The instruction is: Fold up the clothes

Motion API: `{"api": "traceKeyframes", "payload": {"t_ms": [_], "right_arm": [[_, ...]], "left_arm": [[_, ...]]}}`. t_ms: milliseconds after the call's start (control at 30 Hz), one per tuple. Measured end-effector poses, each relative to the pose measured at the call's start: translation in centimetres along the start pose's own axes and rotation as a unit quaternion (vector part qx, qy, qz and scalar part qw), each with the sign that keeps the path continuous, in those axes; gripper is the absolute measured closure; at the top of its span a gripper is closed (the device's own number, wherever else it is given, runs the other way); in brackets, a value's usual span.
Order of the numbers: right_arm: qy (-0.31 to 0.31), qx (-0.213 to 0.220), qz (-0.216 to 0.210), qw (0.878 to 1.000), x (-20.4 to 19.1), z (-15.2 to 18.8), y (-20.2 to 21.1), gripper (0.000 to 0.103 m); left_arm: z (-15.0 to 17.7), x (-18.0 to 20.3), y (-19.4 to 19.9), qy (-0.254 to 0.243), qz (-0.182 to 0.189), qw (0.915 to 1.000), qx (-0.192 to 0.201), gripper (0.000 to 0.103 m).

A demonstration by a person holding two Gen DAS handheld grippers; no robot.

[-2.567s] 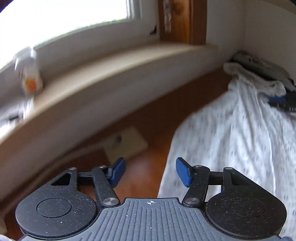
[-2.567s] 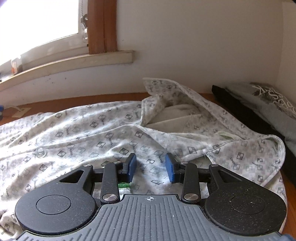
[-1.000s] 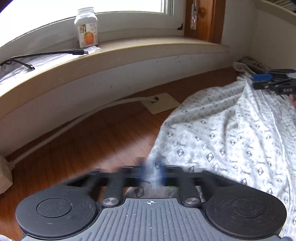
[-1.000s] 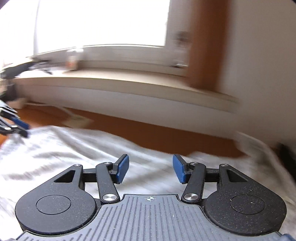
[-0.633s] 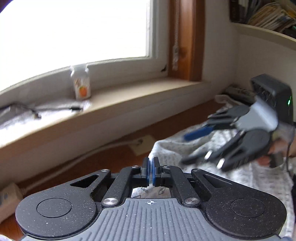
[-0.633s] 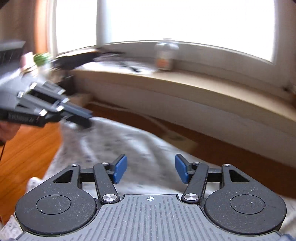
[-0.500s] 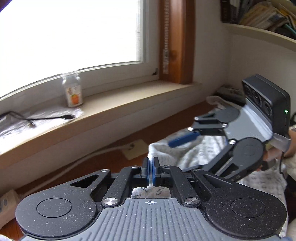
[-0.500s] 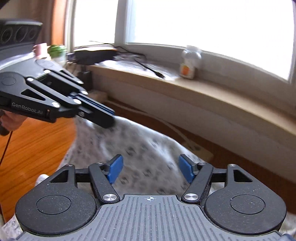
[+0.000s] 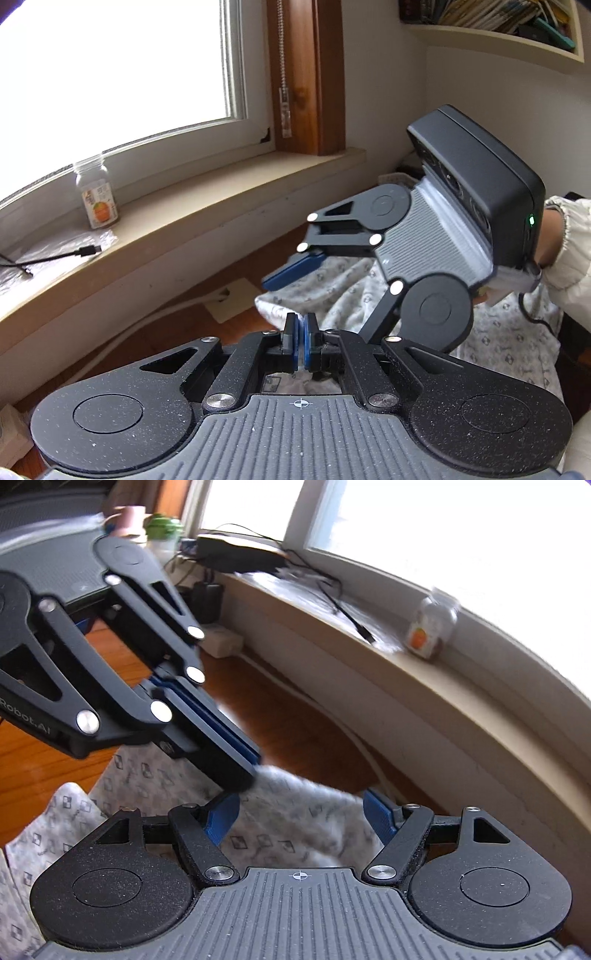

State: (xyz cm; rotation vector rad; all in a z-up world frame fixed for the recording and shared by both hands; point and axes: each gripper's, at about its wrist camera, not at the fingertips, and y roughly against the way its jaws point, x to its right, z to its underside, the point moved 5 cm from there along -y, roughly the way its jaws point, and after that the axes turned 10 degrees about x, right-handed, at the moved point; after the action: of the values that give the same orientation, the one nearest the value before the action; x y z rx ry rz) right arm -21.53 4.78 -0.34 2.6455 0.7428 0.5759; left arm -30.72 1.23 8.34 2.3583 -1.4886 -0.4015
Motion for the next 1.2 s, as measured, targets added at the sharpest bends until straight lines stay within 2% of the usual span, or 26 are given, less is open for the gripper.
{"api": "traceKeyframes", "payload": {"t_ms": [67, 100, 133, 200, 267, 433, 533, 700, 733, 833, 933, 1000, 1033, 1200], "right_arm": [[0.006, 0.009, -0.010, 1.000, -0.3, -0.2, 0.2, 0.035], [0.004, 0.013, -0.020, 1.000, -0.4, -0.3, 0.3, 0.048], [-0.004, 0.012, -0.034, 0.999, -0.4, -0.2, 0.4, 0.055], [-0.022, 0.005, -0.059, 0.998, -0.4, 0.0, 0.6, 0.085], [-0.025, 0.002, -0.064, 0.998, -0.4, 0.2, 1.1, 0.096], [-0.025, 0.023, -0.035, 0.999, 0.2, 0.7, 4.2, 0.098], [-0.033, 0.045, 0.013, 0.998, 1.5, 0.9, 6.8, 0.098], [-0.057, 0.073, 0.082, 0.992, 4.6, 0.5, 9.8, 0.098], [-0.061, 0.076, 0.086, 0.991, 5.1, 0.3, 9.9, 0.098], [-0.069, 0.086, 0.099, 0.989, 6.2, -0.3, 10.1, 0.098], [-0.055, 0.093, 0.111, 0.988, 5.9, -1.0, 9.5, 0.098], [-0.054, 0.098, 0.107, 0.988, 5.4, -1.6, 9.1, 0.098], [-0.052, 0.100, 0.102, 0.988, 5.0, -1.8, 9.1, 0.098], [-0.034, 0.079, 0.102, 0.991, 3.8, -0.7, 10.9, 0.098]], "left_arm": [[-0.1, 0.1, -0.1, 0.000, 0.004, 1.0000, 0.001, 0.100], [-0.1, 0.2, 0.0, 0.002, 0.007, 1.0000, 0.002, 0.100], [-0.1, 0.2, 0.0, 0.003, 0.009, 0.9999, 0.003, 0.100], [0.0, 0.3, 0.0, 0.006, 0.014, 0.9999, 0.005, 0.100], [0.0, 0.4, 0.1, 0.008, 0.019, 0.9998, 0.007, 0.100], [0.1, -0.6, 0.9, 0.041, 0.023, 0.9987, 0.022, 0.097], [0.4, -1.8, 1.6, 0.064, 0.016, 0.9973, 0.032, 0.078], [2.4, -3.8, 1.1, 0.103, 0.002, 0.9945, 0.020, 0.077], [2.5, -3.9, 1.0, 0.107, 0.004, 0.9940, 0.023, 0.077], [2.8, -4.2, 0.7, 0.120, 0.009, 0.9923, 0.029, 0.053], [2.9, -4.3, 0.4, 0.128, 0.015, 0.9910, 0.035, 0.047], [2.7, -3.8, 0.4, 0.124, 0.016, 0.9914, 0.040, 0.037], [2.6, -3.7, 0.3, 0.121, 0.015, 0.9915, 0.043, 0.034], [3.1, -4.1, -0.3, 0.131, -0.006, 0.9904, 0.046, 0.037]]}}
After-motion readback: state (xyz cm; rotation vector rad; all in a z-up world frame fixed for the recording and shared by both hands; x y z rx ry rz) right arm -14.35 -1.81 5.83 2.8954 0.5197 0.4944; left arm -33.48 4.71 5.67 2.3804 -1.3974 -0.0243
